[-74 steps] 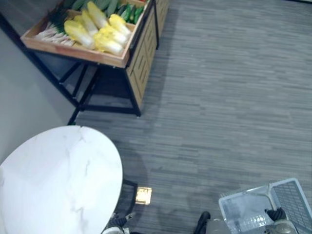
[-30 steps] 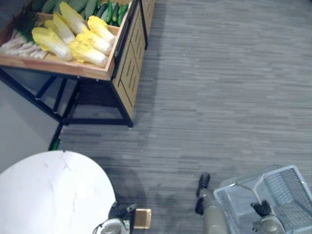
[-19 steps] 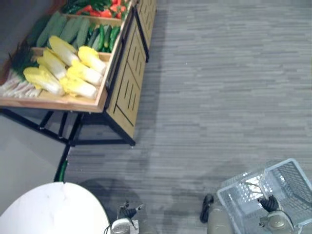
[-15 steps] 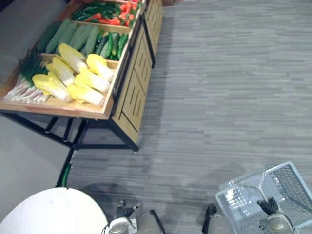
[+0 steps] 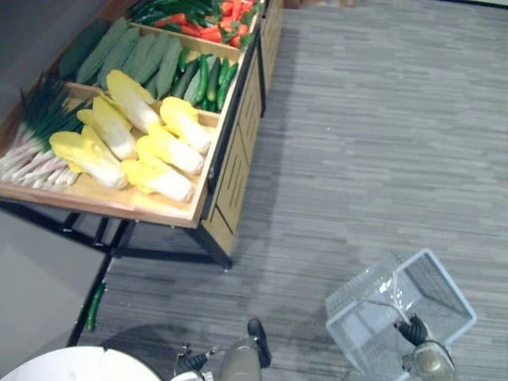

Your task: Pick vegetable in the basket

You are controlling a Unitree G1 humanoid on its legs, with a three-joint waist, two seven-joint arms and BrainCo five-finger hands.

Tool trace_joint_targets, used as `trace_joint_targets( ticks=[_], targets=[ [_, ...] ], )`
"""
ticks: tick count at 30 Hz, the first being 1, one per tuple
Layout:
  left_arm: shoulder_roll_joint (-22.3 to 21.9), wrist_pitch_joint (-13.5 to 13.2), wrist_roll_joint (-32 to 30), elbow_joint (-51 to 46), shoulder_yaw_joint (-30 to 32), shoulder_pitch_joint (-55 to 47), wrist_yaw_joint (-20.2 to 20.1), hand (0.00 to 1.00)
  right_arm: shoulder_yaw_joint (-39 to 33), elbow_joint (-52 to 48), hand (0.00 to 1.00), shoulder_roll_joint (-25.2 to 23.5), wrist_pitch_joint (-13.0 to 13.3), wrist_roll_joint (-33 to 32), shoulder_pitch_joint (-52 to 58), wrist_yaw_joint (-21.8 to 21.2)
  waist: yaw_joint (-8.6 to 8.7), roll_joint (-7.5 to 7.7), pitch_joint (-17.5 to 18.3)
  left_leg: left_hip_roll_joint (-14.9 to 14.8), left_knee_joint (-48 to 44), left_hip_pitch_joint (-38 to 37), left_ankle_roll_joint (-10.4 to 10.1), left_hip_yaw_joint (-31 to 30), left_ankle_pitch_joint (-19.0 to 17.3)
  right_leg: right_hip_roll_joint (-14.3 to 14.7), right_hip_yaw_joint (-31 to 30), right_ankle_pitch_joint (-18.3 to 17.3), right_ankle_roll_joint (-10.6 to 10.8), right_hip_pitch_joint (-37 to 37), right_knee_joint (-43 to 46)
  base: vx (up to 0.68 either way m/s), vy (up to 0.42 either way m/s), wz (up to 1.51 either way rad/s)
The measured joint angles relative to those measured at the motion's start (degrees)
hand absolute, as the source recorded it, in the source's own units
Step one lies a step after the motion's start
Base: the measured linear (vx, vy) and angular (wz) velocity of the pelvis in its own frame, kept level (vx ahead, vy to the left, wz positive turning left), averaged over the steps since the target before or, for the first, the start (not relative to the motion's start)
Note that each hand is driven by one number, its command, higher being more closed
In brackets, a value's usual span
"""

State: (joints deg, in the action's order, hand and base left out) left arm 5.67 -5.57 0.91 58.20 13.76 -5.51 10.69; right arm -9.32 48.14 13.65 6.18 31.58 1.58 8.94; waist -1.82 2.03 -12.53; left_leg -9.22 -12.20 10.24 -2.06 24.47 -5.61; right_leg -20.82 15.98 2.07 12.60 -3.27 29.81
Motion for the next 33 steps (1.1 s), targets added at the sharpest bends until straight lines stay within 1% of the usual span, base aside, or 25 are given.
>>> trace_joint_targets(
  ticks=[1,2,3,4,5,6,7,8,9,10,11,12,14,15,17,18,20,21,23,24,28,30,31,32,33],
  targets=[
    [1.9,0.2,0.0,0.0,-2.7,-0.7,-0.2,0.00,1.0,0.1,1.00,-0.9,-0.1,0.0,-0.3,0.0,0.20,1.18,0.0,0.5,2.3,-4.4,0.4,0.3,-0.8,-1.3,-4.5,7.7,0.1,-5.4,11.9,0.28,0.061,-0.07],
    [2.3,0.4,0.0,-0.1,-3.4,-0.8,-0.4,0.00,1.1,0.5,1.00,-1.6,-0.1,-0.1,-0.3,0.0,0.20,1.32,-0.2,0.3,2.9,-6.4,0.6,0.3,-1.4,-1.2,-5.8,7.0,0.0,-8.0,17.6,0.27,0.020,-0.03],
    [2.6,0.6,0.0,-0.1,-3.6,-0.7,-0.4,0.00,1.2,0.8,1.00,-2.0,-0.1,-0.1,-0.3,-0.1,0.20,1.65,-0.2,0.2,3.2,-7.7,0.8,0.3,-1.7,-1.0,-5.8,4.6,-0.9,-9.6,20.4,0.31,-0.038,0.06],
    [3.2,0.7,0.1,-0.2,-3.9,-0.5,-0.4,0.00,1.2,1.3,1.00,-2.2,-0.4,-0.1,-0.3,-0.1,0.30,1.50,-0.3,-0.2,3.4,-9.7,0.4,0.4,-2.2,-0.7,-3.4,-1.8,-2.0,-12.1,23.4,0.34,-0.088,0.15],
    [2.9,0.7,0.1,-1.2,-3.9,-0.5,-0.4,0.00,1.2,1.7,1.00,-2.2,-0.7,-0.1,-0.3,-0.1,0.84,1.46,-0.4,-0.3,4.0,-11.5,0.1,0.3,-2.2,-0.5,0.7,-6.0,-3.9,-13.5,21.5,0.34,-0.109,0.20],
    [2.9,0.7,0.1,-1.8,-3.8,-0.4,-0.4,0.00,1.2,1.8,1.00,-2.2,-0.8,-0.1,-0.3,-0.1,1.08,1.43,-0.4,-0.4,4.1,-11.9,0.1,0.2,-2.2,-0.2,3.4,-7.0,-5.5,-14.0,19.0,0.35,-0.163,0.26],
    [2.9,0.5,0.1,-2.8,-3.6,-0.2,-0.4,0.00,1.2,2.0,1.00,-2.2,-0.9,-0.1,-0.5,-0.1,1.53,1.43,-0.4,-0.6,4.0,-12.1,0.1,-0.1,-2.1,0.5,6.6,-7.8,-6.8,-14.6,13.0,0.28,-0.167,0.30],
    [2.8,0.5,0.1,-3.5,-3.0,0.3,-0.3,0.00,1.2,2.3,1.00,-2.1,-1.2,-0.1,-0.8,-0.1,1.84,1.42,-0.5,-0.9,4.0,-12.3,-0.4,-0.1,-2.1,2.5,8.7,-7.2,-6.7,-14.5,1.1,0.43,-0.295,0.42],
    [3.4,0.6,0.1,-3.5,-2.5,0.8,-0.3,0.00,1.1,2.3,1.00,-2.2,-1.7,-0.1,-0.1,-0.1,1.76,2.82,-0.1,-0.4,3.9,-12.6,-2.7,-0.6,-2.7,4.7,7.9,0.7,-6.7,-12.9,-17.0,0.36,-0.271,0.44],
    [3.7,0.5,0.1,-3.5,-2.5,0.8,-0.3,0.00,0.9,2.4,1.00,-2.3,-1.9,-0.1,0.2,-0.1,1.88,3.87,-0.1,0.3,3.9,-13.0,-4.2,-1.5,-3.5,4.6,6.6,6.3,-7.1,-12.2,-21.7,0.40,-0.348,0.22],
    [2.3,0.7,0.1,-1.9,-2.3,2.0,-0.2,0.00,-0.1,3.8,1.00,-1.0,-2.5,-0.1,-1.5,-0.1,1.23,1.62,-1.3,-1.3,4.1,-13.6,-5.9,-2.1,-4.3,6.8,6.4,7.3,-9.9,-11.6,-21.9,0.26,-0.262,0.17],
    [1.2,0.6,0.1,-1.2,-2.6,1.9,-0.5,0.00,-0.5,3.8,1.00,-0.3,-2.5,-0.1,-2.1,0.0,2.09,0.46,-1.4,-2.6,4.3,-13.2,-6.0,-2.3,-4.1,7.7,5.8,5.5,-9.2,-11.2,-21.7,0.23,-0.218,0.09],
    [-1.0,0.5,0.0,-1.0,-2.9,1.9,-0.7,0.00,-2.2,4.1,1.00,0.7,-3.1,-0.1,-2.7,-0.1,1.67,-1.66,-1.5,-3.7,6.1,-14.5,-6.8,-3.9,-3.7,9.0,6.1,2.0,-9.7,-11.6,-18.5,0.17,-0.137,0.14],
    [-1.4,0.4,0.1,-0.2,-3.4,2.1,-0.9,0.00,-2.9,4.1,1.00,1.1,-3.1,-0.1,-2.3,-0.3,2.17,-1.75,-1.5,-3.7,7.4,-15.1,-7.5,-5.6,-2.6,8.6,6.4,-0.8,-9.5,-12.1,-14.9,0.15,-0.130,0.20],
    [-1.0,-0.1,0.1,0.2,-3.4,2.1,-0.9,0.00,-3.6,4.0,1.00,1.1,-3.1,-0.1,-1.3,-0.3,2.24,-1.76,-1.2,-3.7,8.9,-16.4,-7.7,-7.5,-2.6,7.2,7.6,-4.7,-9.4,-12.5,-9.8,0.11,-0.090,0.50],
    [-0.8,-0.3,0.1,0.4,-3.0,2.1,-0.9,0.00,-3.7,4.0,1.00,1.2,-3.1,-0.1,-0.7,-0.3,2.29,-1.36,-1.1,-3.7,9.8,-16.4,-7.9,-8.4,-2.5,6.6,8.7,-6.3,-9.1,-12.6,-8.1,0.09,-0.074,0.56],
    [-0.8,-0.4,0.2,0.6,-2.0,2.1,-0.8,0.00,-3.6,4.0,1.00,1.2,-3.3,-0.1,-0.2,-0.5,1.67,-1.37,-0.8,-4.0,10.3,-16.1,-8.4,-9.7,-2.2,6.3,9.8,-7.4,-9.1,-12.5,-7.5,0.07,-0.045,0.39],
    [-0.7,-0.4,0.2,0.6,-2.0,2.0,-0.8,0.00,-3.6,4.0,1.00,1.3,-3.3,0.0,-0.2,-0.6,1.52,-1.54,-0.6,-4.2,10.2,-15.5,-8.4,-10.1,-2.2,6.4,10.3,-7.6,-9.1,-12.5,-7.7,0.09,-0.023,0.44],
    [-1.1,-0.4,0.7,1.0,-1.4,1.7,-0.7,0.00,-3.5,4.0,1.00,2.2,-3.2,-0.1,-0.2,-0.7,1.72,-2.76,0.5,-4.3,9.3,-12.6,-8.7,-12.4,-1.4,5.8,12.9,-8.6,-9.3,-12.4,-8.9,0.07,0.002,0.57],
    [-1.1,-0.4,0.7,1.1,-1.3,1.7,-0.7,0.00,-3.6,4.1,1.00,2.4,-3.3,-0.1,-0.2,-0.6,1.74,-2.79,0.6,-4.1,8.3,-11.4,-8.6,-12.7,-0.7,5.4,13.4,-8.6,-9.3,-12.4,-9.2,0.07,-0.001,0.57],
    [-1.1,-0.4,1.2,0.7,-1.8,1.6,-0.7,0.00,-3.6,4.6,1.00,2.9,-3.2,-0.2,0.4,-0.6,1.90,-3.25,1.1,-3.5,0.9,-5.7,-7.9,-11.4,5.4,3.8,19.1,-7.6,-8.7,-6.9,-13.8,0.08,-0.062,0.78],
    [-1.2,-0.5,1.2,-0.1,-2.8,1.8,-0.6,0.00,-3.6,4.5,1.00,3.1,-3.0,-0.2,0.7,-0.5,1.86,-2.67,0.9,-3.5,-2.3,-3.4,-7.3,-8.7,8.8,2.7,21.8,-7.0,-9.1,-3.9,-16.1,0.07,-0.052,0.74],
    [-1.4,-0.5,1.2,-0.2,-3.0,1.8,-0.6,0.00,-3.6,4.5,1.00,3.3,-2.9,-0.2,0.5,-0.4,1.67,-2.25,0.7,-3.7,-1.4,-3.2,-7.4,-5.7,8.9,2.3,22.4,-6.6,-9.1,-2.7,-17.3,0.04,-0.024,0.40],
    [-1.4,-0.5,1.2,-0.1,-3.1,1.7,-0.5,0.00,-3.6,4.5,1.00,3.5,-2.9,-0.2,0.2,-0.4,1.63,-2.48,0.9,-3.4,0.4,-3.3,-7.4,-4.2,8.7,2.3,22.7,-6.5,-9.0,-2.4,-17.7,0.06,-0.017,0.28],
    [-1.9,-0.5,1.2,-0.1,-3.2,1.4,-0.4,0.00,-3.6,4.2,1.00,3.8,-2.5,-0.2,-0.6,-0.1,1.69,-3.67,1.3,-2.3,6.4,-3.5,-6.4,-3.1,11.9,3.0,23.3,-6.5,-9.0,-2.4,-17.8,0.05,0.014,0.04]
  ],
)
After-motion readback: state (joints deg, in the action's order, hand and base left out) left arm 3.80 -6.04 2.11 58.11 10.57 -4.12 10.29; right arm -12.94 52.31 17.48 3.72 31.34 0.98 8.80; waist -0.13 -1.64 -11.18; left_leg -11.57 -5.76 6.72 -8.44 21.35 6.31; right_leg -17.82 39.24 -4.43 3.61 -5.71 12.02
